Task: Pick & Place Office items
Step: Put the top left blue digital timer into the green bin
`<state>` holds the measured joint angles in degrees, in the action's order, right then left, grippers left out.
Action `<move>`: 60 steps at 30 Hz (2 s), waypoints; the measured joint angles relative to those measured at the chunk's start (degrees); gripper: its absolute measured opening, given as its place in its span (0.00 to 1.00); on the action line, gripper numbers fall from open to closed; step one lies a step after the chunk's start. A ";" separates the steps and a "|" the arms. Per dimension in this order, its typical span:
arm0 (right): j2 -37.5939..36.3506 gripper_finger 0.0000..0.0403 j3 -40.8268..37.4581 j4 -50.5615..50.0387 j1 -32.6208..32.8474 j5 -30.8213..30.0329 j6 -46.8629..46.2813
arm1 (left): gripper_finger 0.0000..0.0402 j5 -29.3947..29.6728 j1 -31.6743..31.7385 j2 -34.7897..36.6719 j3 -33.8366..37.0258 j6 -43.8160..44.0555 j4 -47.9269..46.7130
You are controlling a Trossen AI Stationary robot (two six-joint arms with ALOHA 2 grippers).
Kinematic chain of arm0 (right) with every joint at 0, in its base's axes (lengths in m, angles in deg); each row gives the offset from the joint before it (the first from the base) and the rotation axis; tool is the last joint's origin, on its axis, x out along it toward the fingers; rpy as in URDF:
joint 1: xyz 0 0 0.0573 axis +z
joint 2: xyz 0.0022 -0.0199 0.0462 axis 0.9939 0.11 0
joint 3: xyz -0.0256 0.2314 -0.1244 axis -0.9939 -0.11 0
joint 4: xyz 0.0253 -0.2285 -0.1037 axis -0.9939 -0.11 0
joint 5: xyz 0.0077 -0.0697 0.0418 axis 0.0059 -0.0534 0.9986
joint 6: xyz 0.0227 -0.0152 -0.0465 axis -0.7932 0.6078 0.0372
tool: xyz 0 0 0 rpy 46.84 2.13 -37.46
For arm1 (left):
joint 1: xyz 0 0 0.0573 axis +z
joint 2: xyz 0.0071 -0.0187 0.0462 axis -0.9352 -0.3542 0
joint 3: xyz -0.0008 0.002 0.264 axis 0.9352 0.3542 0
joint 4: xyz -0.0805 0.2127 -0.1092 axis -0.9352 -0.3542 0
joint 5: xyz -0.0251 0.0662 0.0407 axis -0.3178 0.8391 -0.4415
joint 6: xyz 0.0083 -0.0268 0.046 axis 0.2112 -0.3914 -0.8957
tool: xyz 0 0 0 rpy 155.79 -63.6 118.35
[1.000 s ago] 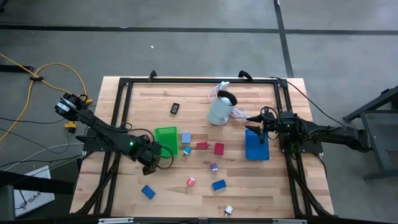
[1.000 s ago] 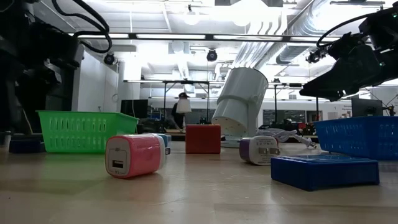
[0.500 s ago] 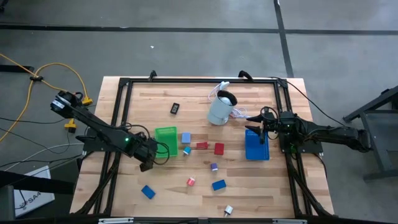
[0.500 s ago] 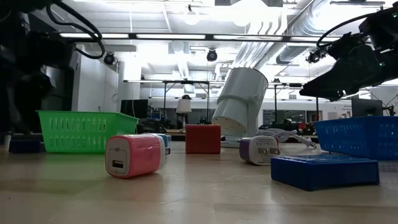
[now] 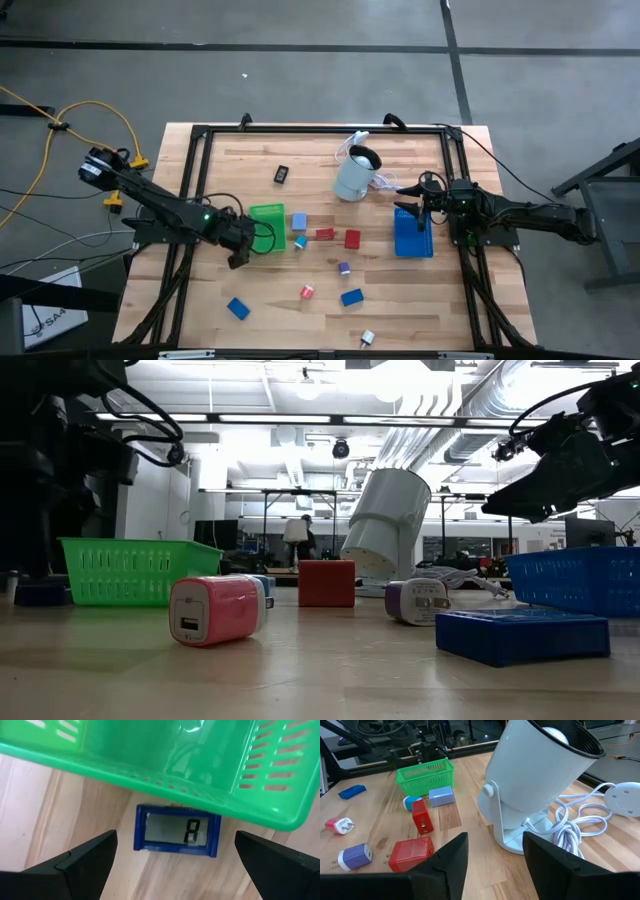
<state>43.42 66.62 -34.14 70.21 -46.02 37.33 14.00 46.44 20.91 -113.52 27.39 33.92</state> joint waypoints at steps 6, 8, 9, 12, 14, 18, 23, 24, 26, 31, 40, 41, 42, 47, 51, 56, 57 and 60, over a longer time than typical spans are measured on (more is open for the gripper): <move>-0.02 0.44 0.01 0.00 -0.02 0.01 0.00 | 0.98 -1.13 0.69 -1.05 0.00 -0.02 0.83; -0.01 0.44 0.01 0.00 -0.02 0.00 0.00 | 0.98 -1.15 0.63 -1.63 0.00 -0.03 0.85; -0.02 0.44 0.00 0.00 -0.02 0.00 0.00 | 0.98 -1.15 0.55 -1.84 -0.01 -0.04 0.86; -0.02 0.44 0.02 0.00 -0.02 0.00 0.00 | 0.98 -1.17 0.54 -2.74 -0.02 -0.24 1.10; 0.00 0.44 0.00 0.00 -0.02 0.02 0.00 | 0.98 -1.35 0.54 -3.20 -0.02 -0.38 1.19; 0.00 0.44 0.02 0.00 -0.01 0.00 0.00 | 0.98 -1.35 0.54 -3.59 0.03 -0.88 1.24; 0.00 0.44 0.02 0.02 -0.02 0.00 0.00 | 0.98 -1.36 0.54 -3.63 0.35 -1.00 1.36; 0.00 0.44 0.01 0.00 -0.02 0.01 0.00 | 0.98 -1.35 0.54 -3.63 0.35 -1.00 1.40; 0.00 0.44 0.00 0.00 -0.02 0.01 0.00 | 0.98 -1.37 0.54 -3.65 0.39 -0.98 1.54; 0.00 0.44 0.02 0.00 0.00 0.02 0.00 | 0.98 -1.62 0.54 -4.75 0.56 0.09 1.65; 0.00 0.44 0.01 0.01 -0.01 0.01 0.00 | 0.98 -4.52 0.58 -7.37 0.52 0.26 3.07; 0.00 0.44 0.02 0.00 -0.02 0.01 0.00 | 0.98 -4.53 0.58 -7.34 0.52 0.26 3.07; 0.00 0.44 0.02 0.01 -0.02 0.00 0.00 | 0.98 -4.52 0.58 -7.34 0.52 0.24 3.07; -0.02 0.44 0.00 0.02 0.00 0.00 0.00 | 0.98 -4.49 0.64 -7.34 0.52 0.24 2.97; 0.00 0.44 0.02 0.02 -0.02 0.00 0.00 | 0.98 -4.52 0.63 -7.34 0.52 0.24 2.96; -0.02 0.44 0.00 0.02 0.00 0.00 0.00 | 0.98 -4.54 0.64 -7.34 0.55 0.22 2.94; -0.02 0.44 0.02 0.01 -0.02 0.01 0.00 | 0.98 -4.54 0.64 -7.34 0.55 0.22 2.91; -0.02 0.44 0.02 0.02 -0.02 0.00 0.00 | 0.98 -4.54 0.63 -7.34 0.55 0.22 2.89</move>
<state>43.40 66.64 -34.12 70.19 -46.02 37.33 9.46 47.07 13.57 -112.97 27.61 36.81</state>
